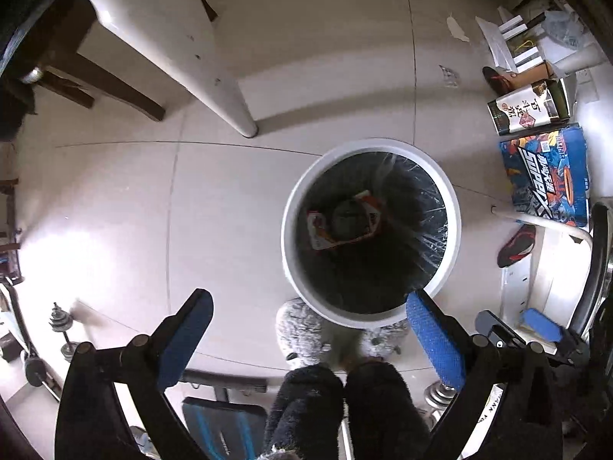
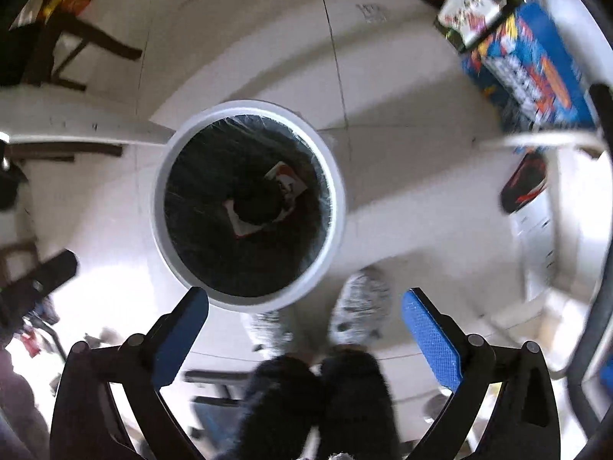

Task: Collect trash
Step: 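Lower the wrapper and black lid over the bin and release both, then grasp the milk carton with the left tool while the right tool grasps an empty white box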

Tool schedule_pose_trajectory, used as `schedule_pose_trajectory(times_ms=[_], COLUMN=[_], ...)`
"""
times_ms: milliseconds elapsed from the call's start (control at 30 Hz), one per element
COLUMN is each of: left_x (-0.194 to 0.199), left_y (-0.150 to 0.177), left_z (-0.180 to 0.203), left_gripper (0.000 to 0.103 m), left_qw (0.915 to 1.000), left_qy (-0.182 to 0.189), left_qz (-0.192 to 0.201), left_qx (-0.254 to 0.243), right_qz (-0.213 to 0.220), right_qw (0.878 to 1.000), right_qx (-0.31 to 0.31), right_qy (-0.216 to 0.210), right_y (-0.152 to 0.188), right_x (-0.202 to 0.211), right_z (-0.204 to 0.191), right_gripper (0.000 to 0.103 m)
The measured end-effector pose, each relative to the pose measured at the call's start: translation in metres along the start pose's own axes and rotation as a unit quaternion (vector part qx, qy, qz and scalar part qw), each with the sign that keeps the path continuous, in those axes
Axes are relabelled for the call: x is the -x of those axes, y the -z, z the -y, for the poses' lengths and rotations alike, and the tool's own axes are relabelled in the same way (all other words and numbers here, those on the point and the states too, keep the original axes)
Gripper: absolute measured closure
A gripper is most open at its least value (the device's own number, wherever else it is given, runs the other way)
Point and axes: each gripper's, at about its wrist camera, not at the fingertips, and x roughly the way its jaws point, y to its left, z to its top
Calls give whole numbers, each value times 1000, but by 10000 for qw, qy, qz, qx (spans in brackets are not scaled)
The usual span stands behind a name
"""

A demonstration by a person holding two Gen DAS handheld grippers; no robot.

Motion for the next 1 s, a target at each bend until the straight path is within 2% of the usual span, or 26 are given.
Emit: schedule_pose_trajectory(times_ms=[167, 333, 700, 1000], left_x=[29, 68, 169, 273], left_y=[9, 20, 56, 80], left_z=[2, 7, 11, 6], left_gripper=[0, 0, 0, 0], left_qw=[9997, 9994, 9989, 9972], left_qy=[-204, -255, -193, -113], left_qz=[50, 146, 347, 633], left_qx=[-136, -200, -267, -377], right_qz=[54, 206, 587, 814], right_qw=[9998, 9994, 9979, 9965], right_qx=[60, 88, 175, 169], right_qy=[182, 272, 219, 22], right_y=[8, 15, 53, 90], right_x=[25, 71, 206, 324], right_z=[-3, -3, -20, -33], right_gripper=[1, 1, 1, 1])
